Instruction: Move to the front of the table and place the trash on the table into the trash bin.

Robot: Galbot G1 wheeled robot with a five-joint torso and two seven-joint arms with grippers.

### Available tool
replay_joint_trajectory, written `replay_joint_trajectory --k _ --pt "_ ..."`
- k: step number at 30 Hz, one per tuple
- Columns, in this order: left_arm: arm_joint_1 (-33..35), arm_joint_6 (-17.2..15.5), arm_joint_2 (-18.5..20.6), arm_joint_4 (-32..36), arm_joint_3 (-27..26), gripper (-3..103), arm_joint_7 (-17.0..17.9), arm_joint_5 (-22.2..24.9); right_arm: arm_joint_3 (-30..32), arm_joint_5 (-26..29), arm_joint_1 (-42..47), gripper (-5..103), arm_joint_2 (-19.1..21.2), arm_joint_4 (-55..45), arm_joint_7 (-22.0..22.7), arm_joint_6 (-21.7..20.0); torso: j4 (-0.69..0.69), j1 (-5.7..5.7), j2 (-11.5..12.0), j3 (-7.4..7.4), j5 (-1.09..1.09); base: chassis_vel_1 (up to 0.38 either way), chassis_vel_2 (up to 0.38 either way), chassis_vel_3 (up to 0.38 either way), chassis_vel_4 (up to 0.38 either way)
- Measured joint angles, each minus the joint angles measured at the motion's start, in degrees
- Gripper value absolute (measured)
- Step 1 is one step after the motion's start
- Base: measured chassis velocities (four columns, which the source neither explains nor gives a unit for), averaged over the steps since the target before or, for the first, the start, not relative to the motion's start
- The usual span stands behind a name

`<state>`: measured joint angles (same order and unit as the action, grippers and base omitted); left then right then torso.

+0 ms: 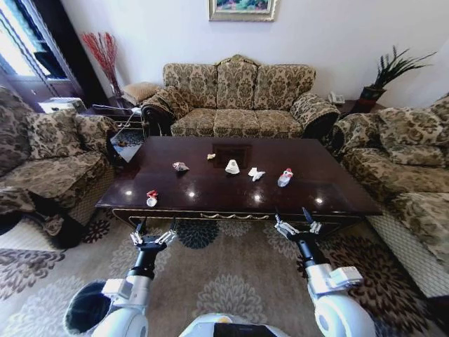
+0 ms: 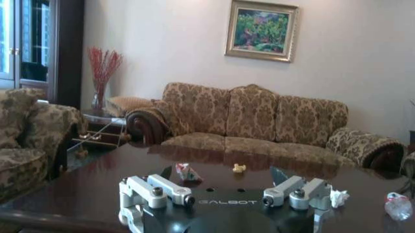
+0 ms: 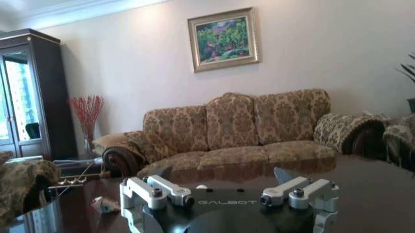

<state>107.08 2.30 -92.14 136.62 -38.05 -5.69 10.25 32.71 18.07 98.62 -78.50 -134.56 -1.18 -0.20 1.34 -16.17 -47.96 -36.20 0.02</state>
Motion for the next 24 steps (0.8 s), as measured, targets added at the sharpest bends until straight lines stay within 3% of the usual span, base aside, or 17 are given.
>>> replay_joint_trajectory --k 7,24 --pt "-0.3 0.01 0.0 -1.49 -1.36 99 0.88 0.54 0.08 0.16 0.07 100 0.14 1.23 0.04 1.35 -0.01 0.05 -0.04 0.03 -0.01 0.11 -0.141 -0.119 0.116" --pt "0.35 1.16 -0.01 -5.56 -3.16 99 2.66 0.53 0.17 -0.41 -0.14 100 -0.34 5.04 -1.86 2.23 0.0 0.01 0.0 0.0 -0.02 -0.004 0.012 0.004 -0.012"
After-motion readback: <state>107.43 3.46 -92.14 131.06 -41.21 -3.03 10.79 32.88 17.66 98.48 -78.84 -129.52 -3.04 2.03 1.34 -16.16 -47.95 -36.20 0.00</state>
